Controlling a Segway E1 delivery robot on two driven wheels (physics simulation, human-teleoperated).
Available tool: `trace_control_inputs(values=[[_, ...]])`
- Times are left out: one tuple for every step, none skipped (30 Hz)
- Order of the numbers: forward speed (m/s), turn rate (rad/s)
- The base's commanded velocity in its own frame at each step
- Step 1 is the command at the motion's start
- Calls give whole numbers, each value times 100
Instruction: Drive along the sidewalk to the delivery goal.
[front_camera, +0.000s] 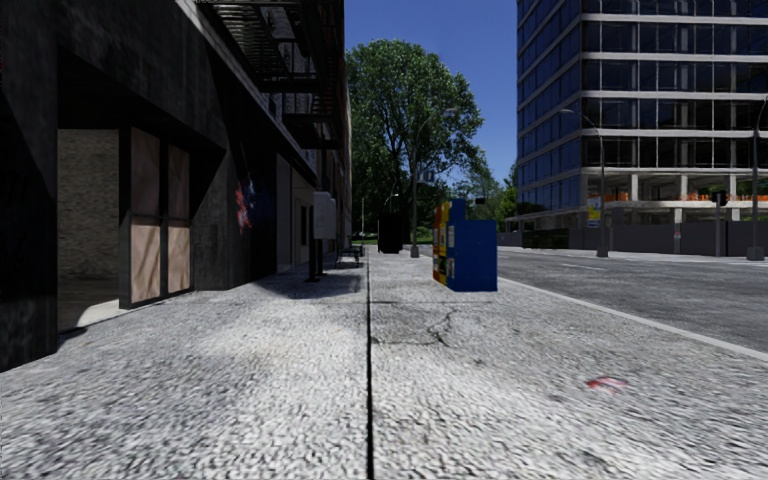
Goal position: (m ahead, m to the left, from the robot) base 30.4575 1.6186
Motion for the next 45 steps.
trace_control_inputs(values=[[198, 0], [198, 0], [198, 0], [198, 0], [198, 0], [198, 0], [198, 0], [198, 0], [198, 0], [198, 0], [198, 0], [198, 0], [198, 0], [198, 0], [198, 0], [198, 0], [198, 0], [198, 0], [198, 0], [198, 0], [198, 0], [198, 0], [198, 0], [198, 0], [198, 0], [198, 0], [198, 0], [198, 0], [198, 0], [198, 0], [198, 0], [198, 0], [198, 0], [198, 0], [198, 0], [198, 0], [198, 0], [198, 0], [198, 0], [198, 0], [198, 0], [198, 0], [198, 0], [198, 0], [198, 0]])
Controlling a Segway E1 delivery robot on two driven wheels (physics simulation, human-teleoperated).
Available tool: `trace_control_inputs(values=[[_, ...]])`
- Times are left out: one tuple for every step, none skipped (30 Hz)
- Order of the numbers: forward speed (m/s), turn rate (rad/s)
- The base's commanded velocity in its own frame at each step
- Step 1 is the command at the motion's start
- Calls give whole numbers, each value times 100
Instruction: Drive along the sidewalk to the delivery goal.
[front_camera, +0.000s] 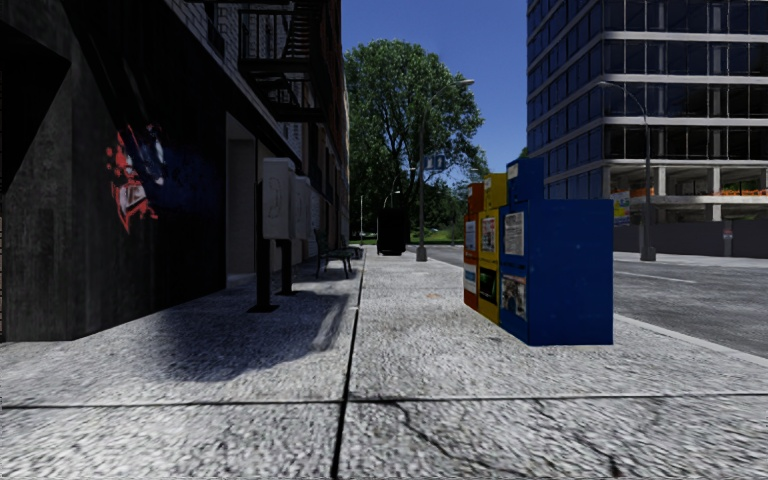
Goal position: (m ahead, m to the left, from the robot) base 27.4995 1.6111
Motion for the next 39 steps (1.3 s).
trace_control_inputs(values=[[198, 0], [198, 0], [198, 0], [198, 0], [198, 0], [198, 0], [198, 0], [198, 0], [198, 0], [198, 0], [198, 0], [198, 0], [198, 0], [198, 0], [198, 0], [198, 0], [198, 0], [198, 0], [198, 0], [198, 0], [198, 0], [198, 0], [198, 0], [198, 0], [198, 0], [198, 0], [198, 0], [198, 0], [198, 0], [198, 0], [198, 0], [198, 0], [198, 0], [198, 0], [198, 0], [198, 0], [198, 0], [198, 0], [198, 0]])
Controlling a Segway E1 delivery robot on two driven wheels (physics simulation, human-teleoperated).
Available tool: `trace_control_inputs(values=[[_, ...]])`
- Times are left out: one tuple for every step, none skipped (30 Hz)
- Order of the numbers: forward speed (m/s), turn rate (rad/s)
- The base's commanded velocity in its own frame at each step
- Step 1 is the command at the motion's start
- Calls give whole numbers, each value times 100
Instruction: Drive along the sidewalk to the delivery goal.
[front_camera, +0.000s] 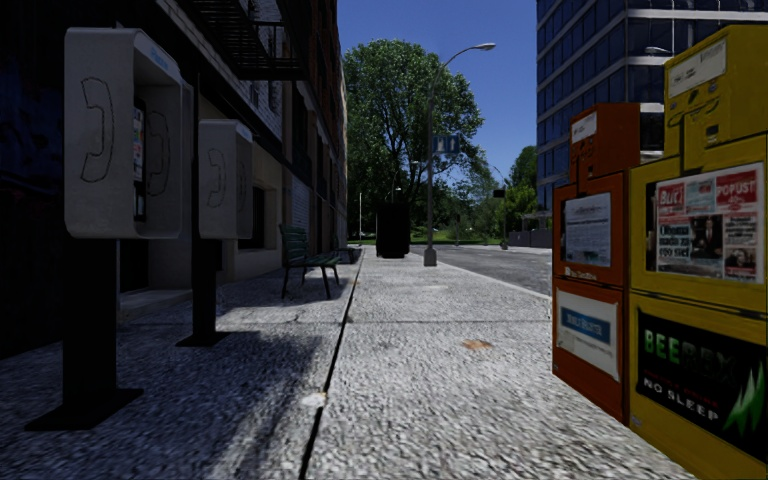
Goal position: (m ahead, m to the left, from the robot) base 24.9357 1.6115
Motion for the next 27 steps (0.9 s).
trace_control_inputs(values=[[198, 0], [198, 0], [198, 0], [198, 0], [198, 0], [198, 0], [198, 0], [198, 0], [198, 0], [198, 0], [198, 0], [198, 0], [198, 0], [198, 0], [198, 0], [198, 0], [198, 0], [198, 0], [198, 0], [198, 0], [198, 0], [198, 0], [198, 0], [198, 0], [198, 0], [198, 0], [198, 0]])
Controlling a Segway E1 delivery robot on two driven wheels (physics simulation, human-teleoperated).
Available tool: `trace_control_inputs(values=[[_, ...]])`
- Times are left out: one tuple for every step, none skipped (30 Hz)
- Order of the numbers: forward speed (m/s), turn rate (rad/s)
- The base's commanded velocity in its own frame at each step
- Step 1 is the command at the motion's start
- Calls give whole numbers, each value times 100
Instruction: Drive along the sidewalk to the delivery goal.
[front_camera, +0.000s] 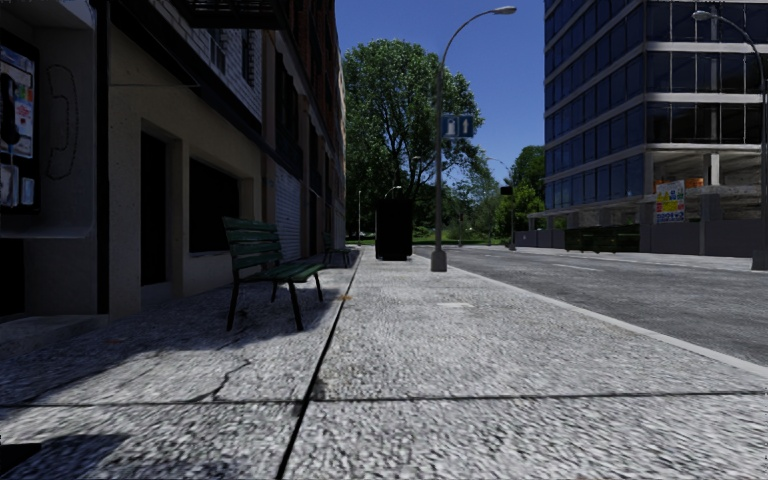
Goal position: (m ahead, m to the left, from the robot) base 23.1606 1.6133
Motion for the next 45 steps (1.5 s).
trace_control_inputs(values=[[198, 0], [198, 0], [198, 0], [198, 0], [198, 0], [198, 0], [198, 0], [198, 0], [198, 0], [198, 0], [198, 0], [198, 0], [198, 0], [198, 0], [198, 0], [198, 0], [198, 0], [198, 0], [198, 0], [198, 0], [198, 0], [198, 0], [198, 0], [198, 0], [198, 0], [198, 0], [198, 0], [198, 0], [198, 0], [198, 0], [198, 0], [198, 0], [198, 0], [198, 0], [198, 0], [198, 0], [198, 0], [198, 0], [198, 0], [198, 0], [198, 0], [198, 0], [198, 0], [198, 0], [198, 0]])
